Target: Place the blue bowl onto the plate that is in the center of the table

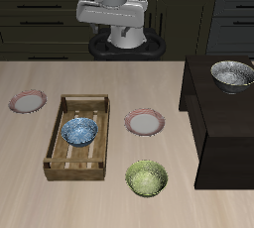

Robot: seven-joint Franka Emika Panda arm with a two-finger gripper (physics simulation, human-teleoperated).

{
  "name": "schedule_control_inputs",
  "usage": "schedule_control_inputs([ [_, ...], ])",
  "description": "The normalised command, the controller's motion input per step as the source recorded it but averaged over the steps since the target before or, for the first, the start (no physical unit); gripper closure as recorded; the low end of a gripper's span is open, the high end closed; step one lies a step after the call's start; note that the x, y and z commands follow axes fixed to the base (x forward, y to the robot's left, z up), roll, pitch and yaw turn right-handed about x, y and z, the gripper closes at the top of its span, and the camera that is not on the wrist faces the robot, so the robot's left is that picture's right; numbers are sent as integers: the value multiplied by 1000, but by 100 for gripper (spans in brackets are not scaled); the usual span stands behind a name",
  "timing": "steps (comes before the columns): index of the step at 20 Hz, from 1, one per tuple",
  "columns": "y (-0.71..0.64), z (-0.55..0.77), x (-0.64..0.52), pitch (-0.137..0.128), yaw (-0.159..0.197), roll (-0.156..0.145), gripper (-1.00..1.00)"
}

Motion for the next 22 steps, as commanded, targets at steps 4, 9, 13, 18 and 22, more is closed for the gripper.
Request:
schedule_control_inputs([
  [4, -124, 22, 59, -11, -1, -32, -100],
  [9, -200, 97, 99, -23, -1, -29, -100],
  [13, -245, 156, 169, -46, 10, -30, -100],
  [18, -257, 80, 231, -22, 7, -25, -100],
  [22, -224, 21, 243, -21, 10, -20, -100],
])
